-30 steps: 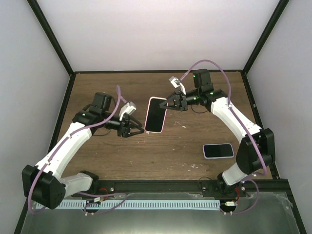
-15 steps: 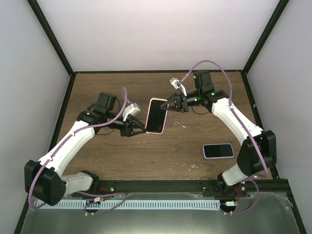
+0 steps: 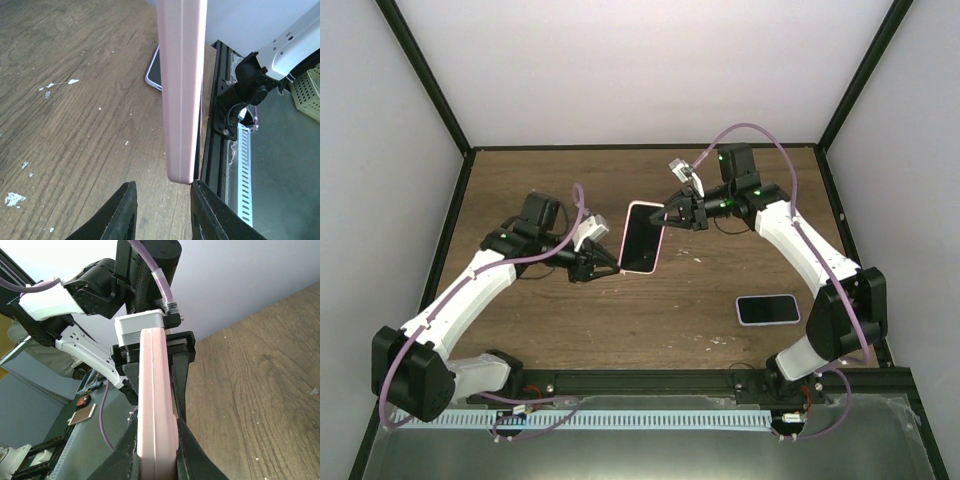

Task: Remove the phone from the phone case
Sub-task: Remove the phone case from the phone.

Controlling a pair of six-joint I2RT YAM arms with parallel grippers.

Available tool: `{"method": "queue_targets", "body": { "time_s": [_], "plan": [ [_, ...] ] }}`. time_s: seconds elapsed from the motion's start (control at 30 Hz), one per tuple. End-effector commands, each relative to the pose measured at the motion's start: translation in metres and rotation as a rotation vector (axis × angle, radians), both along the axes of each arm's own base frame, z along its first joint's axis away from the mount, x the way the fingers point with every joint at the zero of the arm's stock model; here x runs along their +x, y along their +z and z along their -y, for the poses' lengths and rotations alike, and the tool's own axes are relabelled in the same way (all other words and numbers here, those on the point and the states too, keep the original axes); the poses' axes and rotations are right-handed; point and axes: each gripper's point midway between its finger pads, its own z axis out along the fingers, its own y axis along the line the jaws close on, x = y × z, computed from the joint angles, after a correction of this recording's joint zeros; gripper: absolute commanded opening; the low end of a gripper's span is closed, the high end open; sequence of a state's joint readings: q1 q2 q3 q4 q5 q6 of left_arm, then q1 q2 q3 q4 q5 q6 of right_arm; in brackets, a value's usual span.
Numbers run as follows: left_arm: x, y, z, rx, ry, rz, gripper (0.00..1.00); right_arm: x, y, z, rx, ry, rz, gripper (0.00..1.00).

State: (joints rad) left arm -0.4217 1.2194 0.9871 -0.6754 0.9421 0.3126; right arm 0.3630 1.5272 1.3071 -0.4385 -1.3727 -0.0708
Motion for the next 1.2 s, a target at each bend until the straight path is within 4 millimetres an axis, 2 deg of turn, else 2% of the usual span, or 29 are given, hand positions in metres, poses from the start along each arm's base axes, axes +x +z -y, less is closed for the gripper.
{"method": "queue_targets", "body": {
  "time_s": [0.0,0.23,0.43,0.63,0.8,1.0,1.17],
  "plan": [
    [0.007,-0.002,0.002,0.001,0.022,0.019,0.32,-0.02,0.024,0.006,0.077,0.088,0.013,0.01],
    [0.019,-0.007,0.001,0.014,0.078,0.009,0.31,-0.031,0.03,0.008,0.114,0.144,0.004,0.01],
    [0.035,-0.006,0.003,0.021,0.135,0.016,0.31,-0.042,0.033,0.008,0.139,0.185,0.009,0.01],
    [0.059,-0.01,-0.005,0.042,0.224,0.022,0.31,-0.049,0.033,0.009,0.152,0.205,0.007,0.01],
    [0.068,-0.011,-0.006,0.047,0.243,0.045,0.31,-0.054,0.032,0.012,0.165,0.225,-0.011,0.01],
    [0.076,0.0,-0.001,0.014,0.244,0.064,0.33,-0.055,0.031,0.011,0.164,0.229,-0.018,0.01],
    [0.079,0.017,0.01,-0.034,0.22,0.085,0.36,-0.05,0.022,0.004,0.141,0.211,0.001,0.01]
  ]
}}
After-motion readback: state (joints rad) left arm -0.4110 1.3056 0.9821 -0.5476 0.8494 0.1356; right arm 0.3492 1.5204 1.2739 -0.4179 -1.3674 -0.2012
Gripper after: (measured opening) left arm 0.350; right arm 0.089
